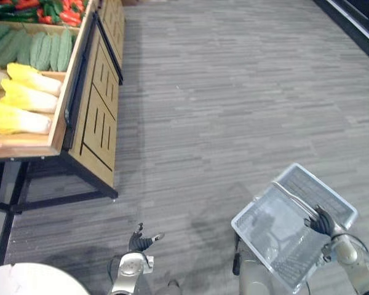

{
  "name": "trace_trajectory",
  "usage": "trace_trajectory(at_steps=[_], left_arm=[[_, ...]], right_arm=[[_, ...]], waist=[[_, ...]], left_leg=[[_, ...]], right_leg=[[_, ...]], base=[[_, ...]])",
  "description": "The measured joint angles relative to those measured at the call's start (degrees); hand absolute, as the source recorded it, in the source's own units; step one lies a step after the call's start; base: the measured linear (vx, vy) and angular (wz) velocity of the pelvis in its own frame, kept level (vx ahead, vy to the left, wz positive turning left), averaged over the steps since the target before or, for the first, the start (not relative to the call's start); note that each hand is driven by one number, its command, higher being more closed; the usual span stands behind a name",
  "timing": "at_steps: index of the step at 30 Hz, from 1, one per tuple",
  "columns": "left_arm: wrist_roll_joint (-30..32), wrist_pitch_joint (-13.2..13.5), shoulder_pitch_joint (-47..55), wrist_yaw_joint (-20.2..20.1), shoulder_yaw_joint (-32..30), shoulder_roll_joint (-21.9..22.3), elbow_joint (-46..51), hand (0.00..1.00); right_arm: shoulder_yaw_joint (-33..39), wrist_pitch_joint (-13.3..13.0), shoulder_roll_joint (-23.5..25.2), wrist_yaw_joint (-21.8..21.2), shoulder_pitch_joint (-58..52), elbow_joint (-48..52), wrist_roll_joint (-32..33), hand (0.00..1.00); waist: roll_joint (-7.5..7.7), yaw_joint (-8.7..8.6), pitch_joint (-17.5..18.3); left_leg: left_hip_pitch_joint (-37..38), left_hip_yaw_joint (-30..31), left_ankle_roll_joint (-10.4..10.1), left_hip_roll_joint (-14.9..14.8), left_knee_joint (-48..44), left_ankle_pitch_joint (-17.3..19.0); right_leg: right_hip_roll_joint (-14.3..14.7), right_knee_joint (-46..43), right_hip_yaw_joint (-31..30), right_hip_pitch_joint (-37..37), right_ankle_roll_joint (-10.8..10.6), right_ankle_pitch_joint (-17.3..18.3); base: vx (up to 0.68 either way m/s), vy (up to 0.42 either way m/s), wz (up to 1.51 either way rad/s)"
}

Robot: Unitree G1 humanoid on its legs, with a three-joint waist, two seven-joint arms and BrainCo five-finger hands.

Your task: Pick vegetable in the basket

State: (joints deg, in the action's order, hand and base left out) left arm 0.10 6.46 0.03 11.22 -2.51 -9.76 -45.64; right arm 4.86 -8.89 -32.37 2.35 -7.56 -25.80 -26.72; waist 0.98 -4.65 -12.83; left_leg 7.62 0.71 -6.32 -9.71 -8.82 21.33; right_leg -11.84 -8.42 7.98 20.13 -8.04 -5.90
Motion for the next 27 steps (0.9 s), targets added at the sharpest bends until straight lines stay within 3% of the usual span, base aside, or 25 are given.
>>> trace_trajectory(at_steps=[1, 2, 3, 4, 5, 6, 7, 9, 12, 14, 15, 16, 17, 19, 21, 22, 23, 24, 25, 26, 27], left_arm=[[-0.02, 0.28, 1.13, 0.02, -0.22, 1.53, 0.08, 0.0], [-0.13, 0.44, 1.84, -0.03, -0.28, 2.32, -0.22, 0.0], [-0.44, 0.44, 2.14, -0.04, -0.29, 2.71, -0.24, 0.0], [-1.72, 0.42, 2.76, -0.16, -0.28, 3.63, -0.47, 0.0], [-1.73, 0.41, 2.96, -0.21, -0.28, 3.97, -0.9, 0.0], [-1.69, 0.37, 3.68, -0.31, -0.31, 4.21, -1.99, 0.0], [-1.62, 0.11, 4.64, -0.4, -0.34, 4.03, -3.04, 0.0], [-1.51, -0.4, 5.96, -0.41, -0.91, 3.93, -4.63, 0.0], [-0.85, -0.35, 6.38, -0.89, -3.6, 3.49, -4.69, 0.0], [1.3, -0.7, 7.39, -1.37, -4.64, 3.43, -6.37, 0.0], [1.29, -0.72, 8.15, -1.47, -4.59, 3.67, -6.59, 0.0], [1.53, -0.74, 9.85, -1.67, -4.52, 4.73, -6.65, 0.0], [2.56, -0.74, 10.04, -2.03, -4.64, 4.94, -7.79, 0.0], [3.47, -0.7, 9.65, -2.54, -5.13, 3.52, -8.04, 0.0], [3.52, -0.97, 9.32, -2.69, -5.21, 3.26, -8.99, 0.0], [3.52, -1.15, 9.71, -2.74, -5.2, 3.46, -9.32, 0.0], [3.51, -1.24, 10.52, -2.77, -5.27, 3.93, -9.2, 0.0], [3.51, -1.31, 10.73, -2.76, -5.27, 4.05, -9.22, 0.0], [3.5, -1.66, 11.45, -2.78, -5.25, 4.11, -9.25, 0.0], [3.51, -1.6, 12.33, -2.79, -4.81, 3.44, -9.03, 0.0], [3.51, -1.61, 12.68, -2.78, -4.49, 2.97, -8.95, 0.0]], right_arm=[[2.29, 0.61, -0.29, 0.23, -0.4, -0.96, 0.23, 1.0], [2.18, 0.87, -0.04, -0.09, 1.05, -3.22, 0.4, 1.0], [2.16, 0.87, 0.3, -0.11, 1.15, -3.57, 0.49, 1.0], [2.1, 0.87, 0.88, -0.1, 0.24, -3.88, 0.63, 1.0], [1.9, 0.89, 1.0, -0.11, -0.3, -3.9, 0.85, 1.0], [1.19, 0.93, 1.04, -0.17, -1.29, -4.26, 0.93, 1.0], [0.71, 1.06, 1.06, -0.27, -1.59, -4.39, 0.91, 1.0], [0.7, 1.06, 0.85, -0.23, -1.39, -4.34, 1.29, 1.0], [0.73, 1.05, 0.08, -0.23, 0.67, -4.29, 3.14, 1.0], [0.46, 0.67, -0.93, -0.31, 1.63, -4.09, 3.09, 1.0], [0.46, 0.54, -1.66, -0.3, 1.46, -3.99, 3.13, 1.0], [0.48, 0.42, -3.77, -0.23, 0.97, -3.78, 3.14, 1.0], [0.48, 0.79, -3.06, -0.2, 1.09, -4.11, 3.08, 1.0], [-1.42, 0.59, -3.11, -0.32, 1.98, -3.83, 3.0, 1.0], [-3.09, 0.67, -3.23, -0.34, 4.25, -4.17, 2.4, 1.0], [-4.84, 0.66, -3.14, -0.37, 5.59, -4.31, 2.33, 1.0], [-7.2, 0.05, -2.68, -0.39, 7.69, -4.28, 2.34, 1.0], [-7.51, -0.13, -2.5, -0.38, 8.05, -4.26, 2.34, 1.0], [-7.72, -0.59, -1.05, -0.35, 8.97, -4.26, 2.27, 1.0], [-8.29, -1.28, 0.42, -0.31, 9.04, -4.27, 2.29, 1.0], [-8.76, -1.53, 1.03, -0.3, 8.99, -4.3, 2.32, 1.0]], waist=[[-2.76, 0.42, 1.72], [-4.03, 0.9, 2.06], [-3.95, 1.03, 2.01], [-3.91, 1.08, 1.98], [-3.7, 1.25, 1.85], [-3.03, 2.22, 1.42], [-2.81, 3.51, 1.31], [-1.69, 4.5, 0.83], [-1.44, 6.56, 0.79], [-1.19, 7.2, 0.67], [-1.64, 7.08, 0.94], [-3.93, 6.83, 2.16], [-3.8, 6.75, 2.91], [-1.21, 7.01, 2.7], [-0.7, 8.52, 2.4], [-0.69, 9.13, 2.4], [-0.37, 10.32, 2.27], [-0.16, 10.42, 2.14], [-0.11, 10.45, 2.4], [1.14, 10.37, 3.28], [1.81, 10.12, 3.65]], left_leg=[[-0.67, 1.22, -0.88, -3.21, -2.64, -1.06], [-2.82, 1.88, -1.05, -5.08, -8.38, -4.59], [-4.42, 1.9, -1.5, -5.54, -12.52, -6.86], [-8.55, 1.68, -0.64, -6.98, -22.06, -13.1], [-10.52, 1.66, -0.72, -7.99, -27.06, -17.25], [-13.83, 0.45, -0.27, -10.02, -37.71, -19.55], [-16.32, -2.57, 1.05, -11.27, -46.31, -17.37], [-20.21, -7.51, 2.82, -10.77, -51.52, -14.39], [-28.84, -13.76, 2.92, -7.93, -46.31, -10.72], [-30.55, -19.97, 3.66, -4.22, -31.0, -11.44], [-30.41, -21.72, 4.33, -2.73, -24.73, -13.71], [-30.39, -23.21, 4.33, -0.71, -12.23, -22.14], [-29.73, -24.07, 12.81, 1.87, -7.24, -23.83], [-29.81, -23.27, 12.69, 5.47, -4.95, -24.03], [-30.56, -23.18, 14.36, 5.99, -7.55, -21.94], [-29.88, -23.99, 15.07, 6.09, -8.31, -21.38], [-27.19, -24.78, 14.64, 6.52, -6.64, -20.39], [-26.33, -24.87, 14.75, 6.58, -5.92, -20.1], [-23.06, -24.82, 13.87, 7.38, -2.15, -18.58], [-20.32, -24.87, 13.28, 9.02, 1.23, -18.49], [-19.0, -24.76, 13.3, 9.95, 2.63, -18.47]], right_leg=[[2.82, -4.87, 1.45, 1.78, 1.37, 1.46], [4.69, -7.35, 2.19, 1.29, 3.35, 4.18], [5.07, -7.92, 2.87, 0.46, 3.72, 5.11], [5.9, -7.6, 4.72, -2.85, 4.88, 7.72], [6.41, -6.96, 5.4, -5.06, 5.49, 8.81], [8.07, -4.51, 6.06, -10.09, 6.65, 10.05], [9.21, -1.43, 5.87, -15.32, 7.05, 10.29], [9.32, 2.47, 5.88, -21.48, 7.2, 10.39], [8.74, 6.32, 5.85, -25.86, 7.7, 10.79], [6.92, 7.44, 7.59, -29.2, 4.91, 12.71], [6.76, 7.52, 8.37, -30.17, 4.05, 13.89], [7.96, 7.57, 9.65, -31.6, 2.29, 16.26], [7.5, 7.75, 10.72, -33.29, 1.38, 18.1], [5.65, 7.44, 10.92, -32.92, 1.41, 17.41], [5.47, 8.46, 10.33, -34.32, 0.93, 15.11], [5.37, 8.27, 10.02, -35.27, -0.42, 12.98], [4.46, 4.58, 8.63, -35.06, -0.74, 11.66], [4.31, 3.07, 8.43, -34.74, -0.77, 11.68], [3.35, -5.43, 7.86, -32.16, -1.1, 11.9], [1.35, -17.46, 6.46, -27.06, -2.59, 10.98], [0.1, -23.6, 5.03, -24.53, -5.61, 9.15]], base=[[0.73, -0.479, 0.03], [0.74, -0.461, -0.07], [0.78, -0.465, 0.08], [0.55, -0.286, 0.35], [0.67, -0.325, 0.41], [0.62, -0.304, 0.04], [0.6, -0.287, -0.09], [0.54, -0.202, -0.08], [0.43, -0.042, -0.1], [0.46, 0.089, -0.01], [0.47, 0.143, 0.35], [0.48, 0.181, 0.65], [0.48, 0.182, 0.86], [0.4, 0.14, 0.85], [0.3, 0.104, 0.48], [0.29, 0.135, 0.24], [0.23, 0.118, 0.15], [0.21, 0.143, 0.08], [0.21, 0.154, 0.2], [0.28, 0.182, 0.31], [0.26, 0.14, 0.5]])
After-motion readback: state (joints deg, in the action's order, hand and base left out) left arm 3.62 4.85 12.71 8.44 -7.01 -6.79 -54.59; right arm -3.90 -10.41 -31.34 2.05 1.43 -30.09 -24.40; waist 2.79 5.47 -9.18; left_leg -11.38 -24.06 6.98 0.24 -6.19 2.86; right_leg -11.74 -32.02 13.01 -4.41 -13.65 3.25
